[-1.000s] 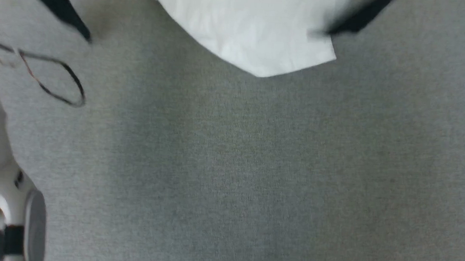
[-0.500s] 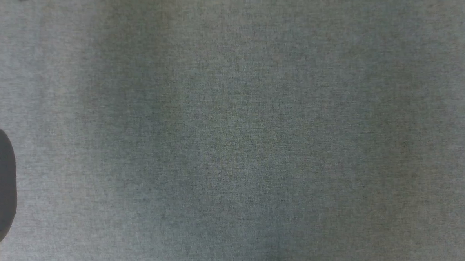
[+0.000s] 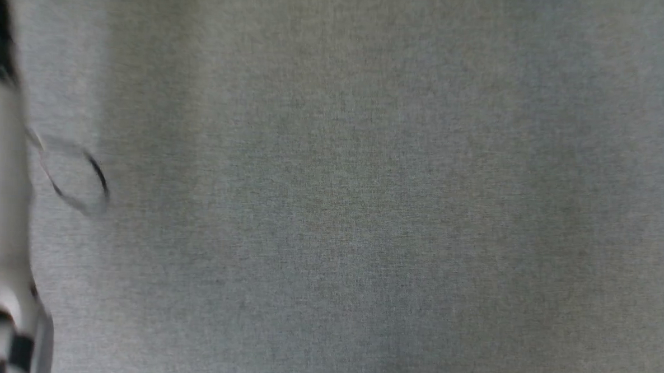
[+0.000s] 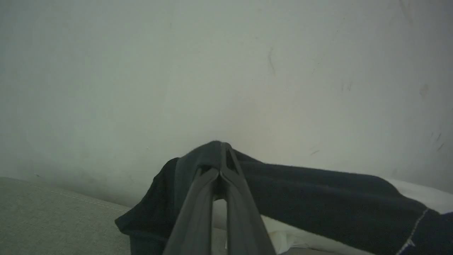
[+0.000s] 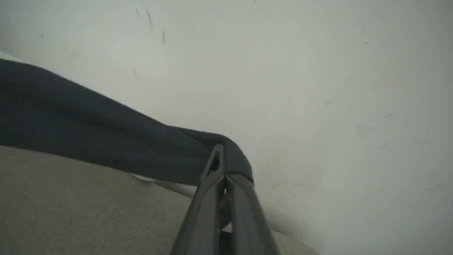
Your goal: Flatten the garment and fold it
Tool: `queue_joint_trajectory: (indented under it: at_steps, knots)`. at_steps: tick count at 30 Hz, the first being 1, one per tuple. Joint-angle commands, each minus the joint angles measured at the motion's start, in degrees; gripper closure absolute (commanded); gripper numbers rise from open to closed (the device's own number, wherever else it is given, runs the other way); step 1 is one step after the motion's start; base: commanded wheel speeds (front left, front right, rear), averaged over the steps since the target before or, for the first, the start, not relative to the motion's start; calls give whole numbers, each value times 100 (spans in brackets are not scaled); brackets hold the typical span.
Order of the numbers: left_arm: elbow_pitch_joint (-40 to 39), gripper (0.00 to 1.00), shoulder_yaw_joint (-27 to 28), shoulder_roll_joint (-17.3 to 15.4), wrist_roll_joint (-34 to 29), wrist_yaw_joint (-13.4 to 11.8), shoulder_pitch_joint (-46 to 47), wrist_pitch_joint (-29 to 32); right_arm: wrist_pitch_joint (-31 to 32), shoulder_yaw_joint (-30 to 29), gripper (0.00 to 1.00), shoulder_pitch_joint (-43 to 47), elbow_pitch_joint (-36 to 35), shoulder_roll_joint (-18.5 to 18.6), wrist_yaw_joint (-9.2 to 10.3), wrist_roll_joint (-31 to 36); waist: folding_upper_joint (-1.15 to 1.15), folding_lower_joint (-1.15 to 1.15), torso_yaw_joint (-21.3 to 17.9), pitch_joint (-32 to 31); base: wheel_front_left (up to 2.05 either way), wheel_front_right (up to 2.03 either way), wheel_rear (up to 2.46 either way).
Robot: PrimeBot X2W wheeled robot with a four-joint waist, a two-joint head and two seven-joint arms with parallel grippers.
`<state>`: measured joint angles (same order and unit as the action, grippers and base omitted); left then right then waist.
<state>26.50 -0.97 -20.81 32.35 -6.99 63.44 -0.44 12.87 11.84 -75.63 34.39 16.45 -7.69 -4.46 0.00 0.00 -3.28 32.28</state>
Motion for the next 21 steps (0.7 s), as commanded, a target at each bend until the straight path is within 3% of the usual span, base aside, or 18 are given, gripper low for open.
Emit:
queue_joint_trajectory:
  at_steps: [1,5,8,14,21]
  knots:
    - [19,100,-151,-107,-152,117,-479,-5,-15,182,100,396,16,166,20,-210,0,0,92,-399,0,0,0]
    - [-44,100,-382,29,-75,295,-1591,157,213,483,100,1372,-198,379,20,-804,0,0,146,-863,0,0,0]
    - [-383,100,-442,155,29,283,-2496,205,370,340,100,2148,-535,469,20,-1269,0,0,171,-1187,0,0,0]
    - [-1303,100,-400,449,297,6,-4218,293,777,-476,100,3881,-1439,333,20,-1652,0,0,226,-1659,0,0,0]
    - [-2369,100,-287,548,439,-407,-5652,491,1488,-1469,100,5694,-2865,-214,20,-1487,0,0,287,-1993,0,0,0]
